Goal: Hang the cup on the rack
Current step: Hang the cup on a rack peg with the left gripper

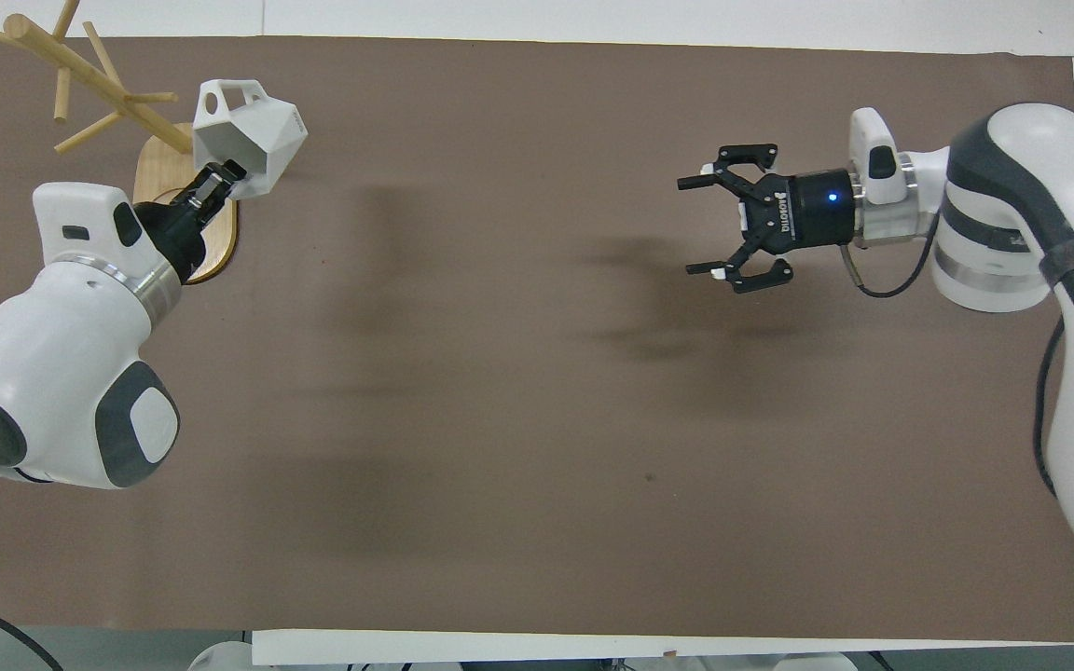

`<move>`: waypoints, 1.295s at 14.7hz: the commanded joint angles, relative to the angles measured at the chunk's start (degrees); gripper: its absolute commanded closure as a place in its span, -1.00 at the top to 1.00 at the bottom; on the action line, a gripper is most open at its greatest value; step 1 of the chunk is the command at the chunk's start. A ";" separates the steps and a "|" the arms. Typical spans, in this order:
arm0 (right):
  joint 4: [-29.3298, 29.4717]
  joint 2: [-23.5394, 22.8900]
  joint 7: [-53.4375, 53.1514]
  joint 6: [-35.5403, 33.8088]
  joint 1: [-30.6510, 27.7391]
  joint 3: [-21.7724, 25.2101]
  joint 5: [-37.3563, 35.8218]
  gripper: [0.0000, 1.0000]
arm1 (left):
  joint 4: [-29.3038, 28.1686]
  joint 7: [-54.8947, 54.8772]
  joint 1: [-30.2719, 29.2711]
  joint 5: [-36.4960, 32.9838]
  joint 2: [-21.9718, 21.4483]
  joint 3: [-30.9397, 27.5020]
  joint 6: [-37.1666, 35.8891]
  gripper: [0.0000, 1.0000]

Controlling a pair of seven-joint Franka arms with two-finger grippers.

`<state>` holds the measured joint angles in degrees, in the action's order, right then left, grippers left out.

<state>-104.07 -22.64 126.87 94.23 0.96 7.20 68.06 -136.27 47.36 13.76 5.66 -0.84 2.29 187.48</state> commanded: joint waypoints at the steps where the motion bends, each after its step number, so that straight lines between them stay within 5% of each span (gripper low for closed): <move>1: 0.79 3.82 -8.35 0.60 -3.93 -0.44 -15.70 1.00 | -0.49 0.28 -1.72 -0.74 4.60 0.70 9.37 -1.00; 8: 4.65 13.31 -42.98 2.72 -8.78 -0.52 -46.66 1.00 | 2.06 0.54 -3.92 -1.97 10.50 0.79 12.73 -1.00; 14: 11.87 16.39 -73.54 -0.43 -5.97 -1.23 -60.22 1.00 | 1.88 0.54 -6.46 -2.15 12.61 0.88 12.65 -1.00; 19: 12.48 20.34 -101.96 -7.56 -4.83 -1.40 -63.39 1.00 | 1.97 0.71 -9.19 -4.78 14.02 0.88 12.65 -1.00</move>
<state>-91.66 -4.04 33.07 88.65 -4.16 5.93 7.03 -134.63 47.41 5.92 2.23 12.77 2.63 199.47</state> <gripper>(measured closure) 0.000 0.956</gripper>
